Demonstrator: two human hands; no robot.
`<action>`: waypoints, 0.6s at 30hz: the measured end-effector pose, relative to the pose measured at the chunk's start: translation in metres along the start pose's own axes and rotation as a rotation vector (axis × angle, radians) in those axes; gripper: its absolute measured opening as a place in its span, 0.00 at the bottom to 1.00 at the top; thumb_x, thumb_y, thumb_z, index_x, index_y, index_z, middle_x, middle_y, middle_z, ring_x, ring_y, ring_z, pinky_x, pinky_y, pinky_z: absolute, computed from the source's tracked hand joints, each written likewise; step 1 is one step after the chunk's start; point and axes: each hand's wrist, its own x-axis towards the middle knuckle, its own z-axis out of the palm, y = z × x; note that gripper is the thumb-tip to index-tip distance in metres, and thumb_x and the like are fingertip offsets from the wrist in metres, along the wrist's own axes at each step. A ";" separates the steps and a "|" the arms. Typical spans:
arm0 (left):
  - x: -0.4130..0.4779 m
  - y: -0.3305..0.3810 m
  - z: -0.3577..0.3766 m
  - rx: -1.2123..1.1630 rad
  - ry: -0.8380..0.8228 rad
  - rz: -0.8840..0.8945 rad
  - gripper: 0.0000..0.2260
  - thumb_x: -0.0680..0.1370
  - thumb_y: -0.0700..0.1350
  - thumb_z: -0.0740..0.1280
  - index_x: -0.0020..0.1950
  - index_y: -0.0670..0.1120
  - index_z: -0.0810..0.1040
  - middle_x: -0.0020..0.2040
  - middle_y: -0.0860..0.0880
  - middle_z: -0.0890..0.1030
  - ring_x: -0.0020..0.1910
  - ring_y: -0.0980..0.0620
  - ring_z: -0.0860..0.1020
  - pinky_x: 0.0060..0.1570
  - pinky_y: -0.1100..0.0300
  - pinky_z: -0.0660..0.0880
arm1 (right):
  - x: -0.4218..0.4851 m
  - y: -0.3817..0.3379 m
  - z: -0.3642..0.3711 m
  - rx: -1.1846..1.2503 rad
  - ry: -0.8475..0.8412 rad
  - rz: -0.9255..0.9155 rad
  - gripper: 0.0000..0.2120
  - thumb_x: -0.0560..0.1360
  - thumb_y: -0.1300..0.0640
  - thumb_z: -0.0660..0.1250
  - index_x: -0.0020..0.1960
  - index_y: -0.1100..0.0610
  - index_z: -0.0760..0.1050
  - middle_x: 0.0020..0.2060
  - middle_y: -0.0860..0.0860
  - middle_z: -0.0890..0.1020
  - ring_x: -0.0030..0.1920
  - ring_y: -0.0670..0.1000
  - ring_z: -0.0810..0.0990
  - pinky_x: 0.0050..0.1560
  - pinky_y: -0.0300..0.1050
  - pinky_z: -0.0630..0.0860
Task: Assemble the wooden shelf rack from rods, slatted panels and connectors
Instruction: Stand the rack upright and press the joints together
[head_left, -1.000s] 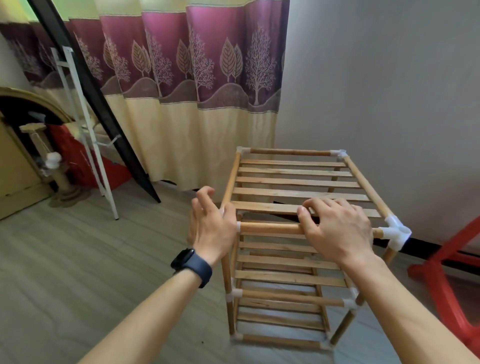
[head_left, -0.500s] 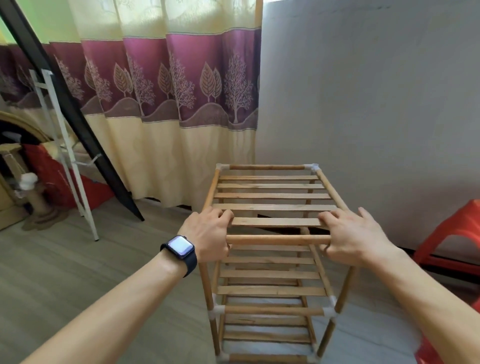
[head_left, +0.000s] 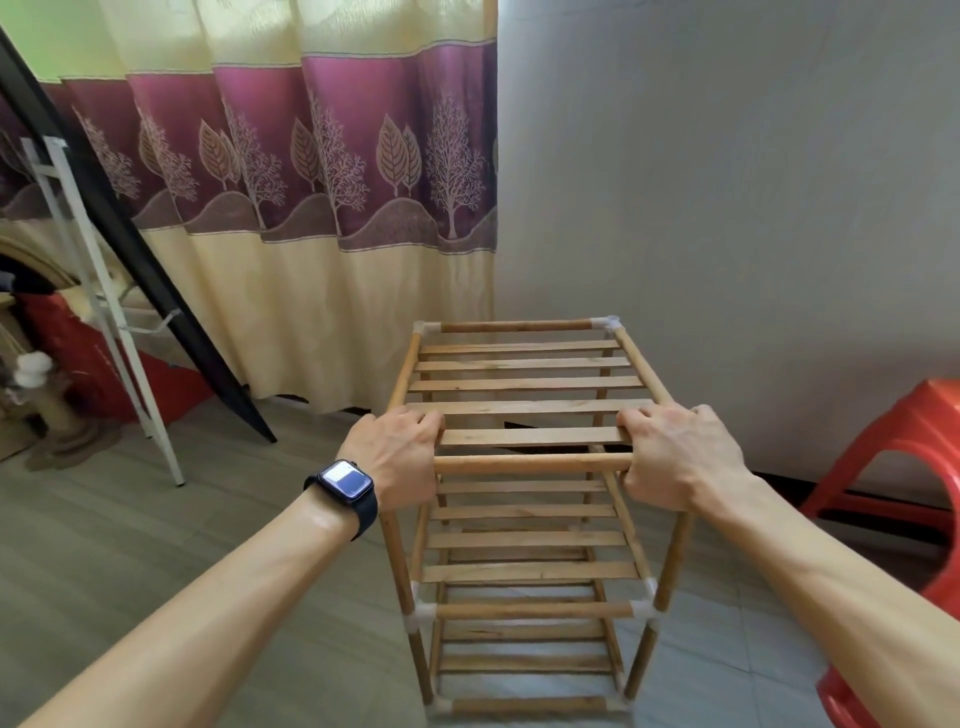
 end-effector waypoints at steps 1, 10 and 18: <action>-0.001 0.000 0.000 -0.002 -0.002 -0.009 0.15 0.76 0.51 0.65 0.62 0.52 0.70 0.57 0.53 0.78 0.53 0.50 0.75 0.48 0.56 0.73 | 0.000 0.000 -0.001 0.012 -0.003 -0.013 0.10 0.71 0.48 0.64 0.52 0.46 0.70 0.49 0.44 0.77 0.52 0.50 0.76 0.55 0.51 0.73; -0.004 0.003 0.001 0.020 0.015 -0.007 0.15 0.76 0.54 0.64 0.61 0.53 0.73 0.57 0.54 0.78 0.56 0.50 0.75 0.49 0.56 0.70 | -0.007 0.011 -0.002 -0.016 -0.038 -0.057 0.10 0.71 0.49 0.64 0.52 0.46 0.68 0.50 0.44 0.75 0.51 0.49 0.74 0.60 0.48 0.68; 0.006 -0.003 0.003 0.014 -0.007 -0.018 0.13 0.75 0.53 0.63 0.57 0.52 0.72 0.54 0.52 0.79 0.53 0.48 0.76 0.47 0.54 0.70 | 0.006 0.010 0.005 -0.026 -0.003 -0.029 0.07 0.68 0.51 0.62 0.46 0.47 0.70 0.42 0.44 0.75 0.44 0.50 0.73 0.56 0.49 0.69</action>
